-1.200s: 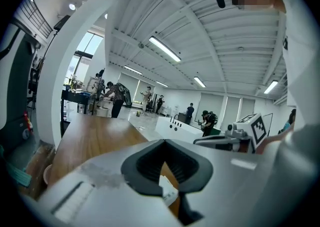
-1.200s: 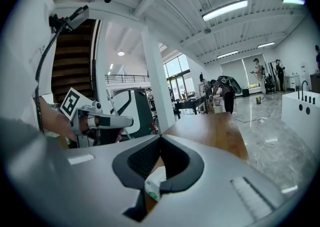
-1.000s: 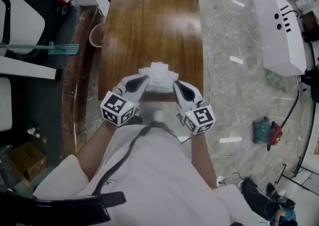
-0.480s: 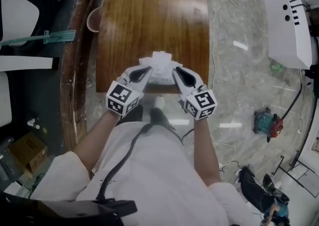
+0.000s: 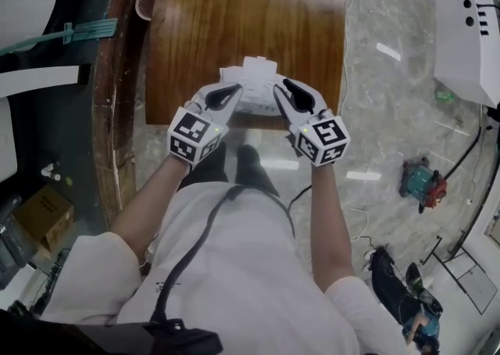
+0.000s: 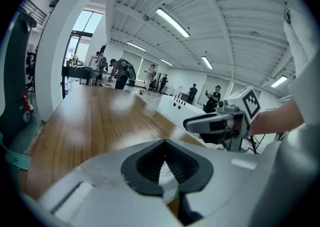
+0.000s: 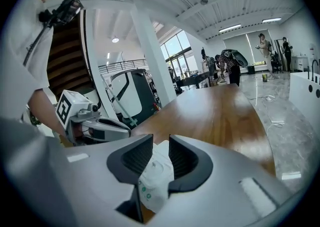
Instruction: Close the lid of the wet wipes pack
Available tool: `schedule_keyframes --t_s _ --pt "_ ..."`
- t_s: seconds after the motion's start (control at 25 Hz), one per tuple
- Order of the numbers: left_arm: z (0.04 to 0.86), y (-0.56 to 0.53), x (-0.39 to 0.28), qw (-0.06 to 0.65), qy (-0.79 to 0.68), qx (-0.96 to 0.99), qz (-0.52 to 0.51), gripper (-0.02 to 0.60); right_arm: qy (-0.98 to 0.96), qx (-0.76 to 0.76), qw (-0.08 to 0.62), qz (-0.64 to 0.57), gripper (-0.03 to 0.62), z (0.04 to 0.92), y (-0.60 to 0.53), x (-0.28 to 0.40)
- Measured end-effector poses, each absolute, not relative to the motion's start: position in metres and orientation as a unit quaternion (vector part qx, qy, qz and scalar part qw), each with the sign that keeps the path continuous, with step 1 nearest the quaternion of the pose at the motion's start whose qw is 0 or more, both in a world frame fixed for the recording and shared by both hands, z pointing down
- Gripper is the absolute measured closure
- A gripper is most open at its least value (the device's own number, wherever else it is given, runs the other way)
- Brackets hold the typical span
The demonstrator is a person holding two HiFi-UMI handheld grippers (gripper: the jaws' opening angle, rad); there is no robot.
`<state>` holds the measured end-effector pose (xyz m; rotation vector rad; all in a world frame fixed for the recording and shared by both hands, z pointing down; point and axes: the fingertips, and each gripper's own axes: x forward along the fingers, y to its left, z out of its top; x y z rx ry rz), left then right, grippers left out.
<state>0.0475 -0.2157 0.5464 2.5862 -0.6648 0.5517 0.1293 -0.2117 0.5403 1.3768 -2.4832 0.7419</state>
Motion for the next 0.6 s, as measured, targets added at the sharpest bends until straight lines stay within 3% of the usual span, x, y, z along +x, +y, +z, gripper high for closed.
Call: schedule_keyframes --t_s 0.6 --pt "0.584 -0.212 0.042 0.228 -0.251 0.914 0.221 0.552 -0.861 0.408 0.115 0.280 0.401 0.582 -0.242 0.130"
